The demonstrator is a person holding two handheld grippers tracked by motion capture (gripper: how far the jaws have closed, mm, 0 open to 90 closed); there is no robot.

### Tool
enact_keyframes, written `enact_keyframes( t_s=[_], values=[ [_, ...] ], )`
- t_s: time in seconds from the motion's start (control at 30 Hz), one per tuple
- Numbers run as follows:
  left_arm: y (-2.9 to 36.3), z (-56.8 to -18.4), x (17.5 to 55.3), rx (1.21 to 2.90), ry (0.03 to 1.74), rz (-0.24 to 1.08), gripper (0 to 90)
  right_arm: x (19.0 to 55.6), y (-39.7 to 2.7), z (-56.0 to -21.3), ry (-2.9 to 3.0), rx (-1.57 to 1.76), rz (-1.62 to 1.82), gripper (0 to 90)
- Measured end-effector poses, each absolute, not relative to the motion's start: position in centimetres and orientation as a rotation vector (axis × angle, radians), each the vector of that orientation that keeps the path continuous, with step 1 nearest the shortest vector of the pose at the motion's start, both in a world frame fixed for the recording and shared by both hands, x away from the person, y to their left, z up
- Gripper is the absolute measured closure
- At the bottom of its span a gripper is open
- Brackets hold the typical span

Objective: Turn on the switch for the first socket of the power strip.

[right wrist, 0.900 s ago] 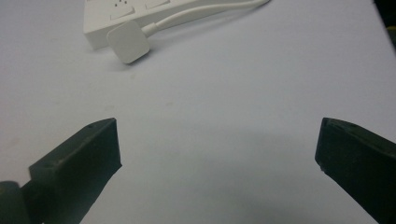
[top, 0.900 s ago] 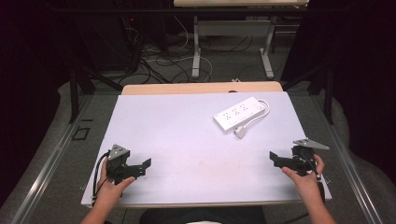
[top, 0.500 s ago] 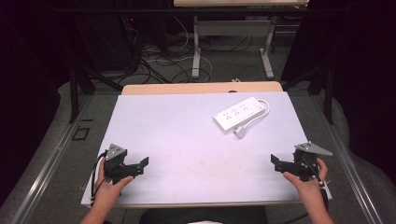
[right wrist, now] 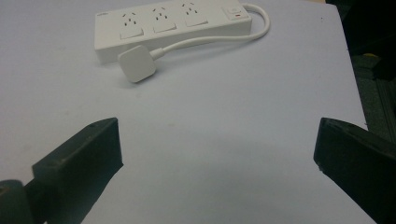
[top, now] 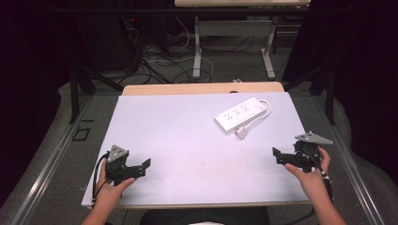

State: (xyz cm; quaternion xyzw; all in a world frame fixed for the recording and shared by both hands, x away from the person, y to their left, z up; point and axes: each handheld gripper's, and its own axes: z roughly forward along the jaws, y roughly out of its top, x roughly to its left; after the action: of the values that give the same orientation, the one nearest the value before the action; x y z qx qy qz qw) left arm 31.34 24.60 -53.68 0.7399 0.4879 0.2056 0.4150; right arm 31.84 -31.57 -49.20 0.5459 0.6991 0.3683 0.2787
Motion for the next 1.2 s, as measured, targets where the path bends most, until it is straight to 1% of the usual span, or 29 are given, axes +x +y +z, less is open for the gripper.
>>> enact_keyframes(
  t_s=[0.47,0.8,1.2],
  values=[
    [24.7,-53.8,31.3,1.85,1.236,0.506,4.3,33.7,-31.2,-47.1,1.899,1.457,0.983,2.2],
    [24.7,-53.8,31.1,1.851,1.237,0.504,4.6,35.7,-30.4,-46.1,1.909,1.445,0.971,3.8],
    [24.8,-53.8,31.1,1.849,1.236,0.507,4.7,38.2,-29.2,-44.1,1.955,1.409,0.941,4.9]
  ],
)
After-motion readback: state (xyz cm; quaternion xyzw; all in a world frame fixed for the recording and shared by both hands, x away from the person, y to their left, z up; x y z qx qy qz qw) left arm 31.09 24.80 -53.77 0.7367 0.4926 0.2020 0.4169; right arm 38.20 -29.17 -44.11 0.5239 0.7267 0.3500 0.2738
